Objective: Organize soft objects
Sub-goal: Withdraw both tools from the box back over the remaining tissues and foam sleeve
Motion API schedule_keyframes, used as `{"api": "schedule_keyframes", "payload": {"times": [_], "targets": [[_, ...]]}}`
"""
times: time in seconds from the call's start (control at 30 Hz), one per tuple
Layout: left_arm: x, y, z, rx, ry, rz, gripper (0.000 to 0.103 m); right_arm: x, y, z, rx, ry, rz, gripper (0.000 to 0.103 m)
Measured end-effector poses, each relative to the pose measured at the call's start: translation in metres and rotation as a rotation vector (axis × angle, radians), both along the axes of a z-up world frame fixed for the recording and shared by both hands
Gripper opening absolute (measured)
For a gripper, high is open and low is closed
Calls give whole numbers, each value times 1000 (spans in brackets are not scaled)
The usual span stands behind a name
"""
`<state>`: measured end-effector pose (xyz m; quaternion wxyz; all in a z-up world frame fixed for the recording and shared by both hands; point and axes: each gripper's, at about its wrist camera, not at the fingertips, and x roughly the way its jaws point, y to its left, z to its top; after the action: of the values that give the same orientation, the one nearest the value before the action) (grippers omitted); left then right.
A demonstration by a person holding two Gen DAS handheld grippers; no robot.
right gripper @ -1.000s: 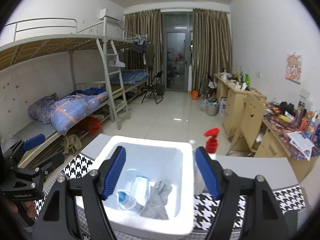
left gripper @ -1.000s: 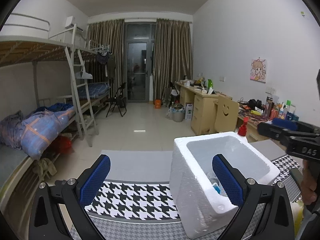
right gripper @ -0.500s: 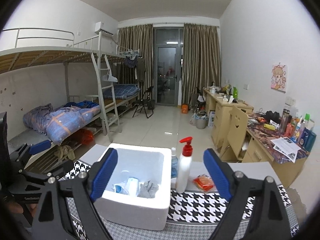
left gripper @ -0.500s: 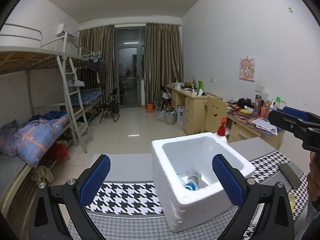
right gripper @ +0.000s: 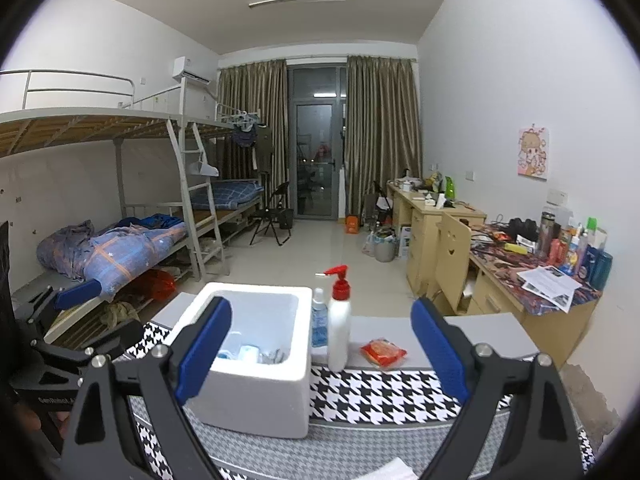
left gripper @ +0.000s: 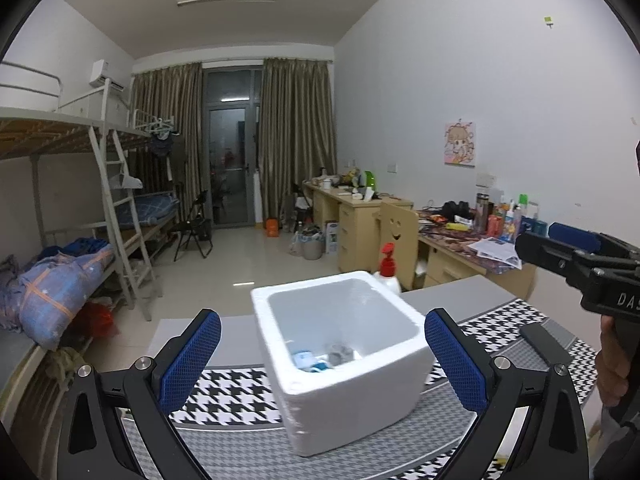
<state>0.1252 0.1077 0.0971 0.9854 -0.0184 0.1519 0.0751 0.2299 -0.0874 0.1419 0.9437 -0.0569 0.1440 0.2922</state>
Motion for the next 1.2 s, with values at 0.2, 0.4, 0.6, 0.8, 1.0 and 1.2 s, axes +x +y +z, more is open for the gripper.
{"api": "schedule_keyframes", "payload": {"times": [0.2,0.4,0.6,0.8,1.0,1.2], "targets": [[-3,-19,-2,10,-7,-44,102,-10,-26,-8,17,4,-32,94],[-2,-42,-8,9,-5,-93,102,-21,-50,-19,16,-3,-73,94],[-1,-60,-15,7,0,-141,102,-28,-73,-27,28,2,-122,94],[-4,-74,-21,-2,4,-188,102,-35,-88,-32,36,0,-158,94],[-6,-85,-29,-13,-11,-225,102,-43,-103,-40,57,9,-185,94],[-7,-95,-37,-10,-8,-259,102,-47,-113,-50,63,23,-221,94]]}}
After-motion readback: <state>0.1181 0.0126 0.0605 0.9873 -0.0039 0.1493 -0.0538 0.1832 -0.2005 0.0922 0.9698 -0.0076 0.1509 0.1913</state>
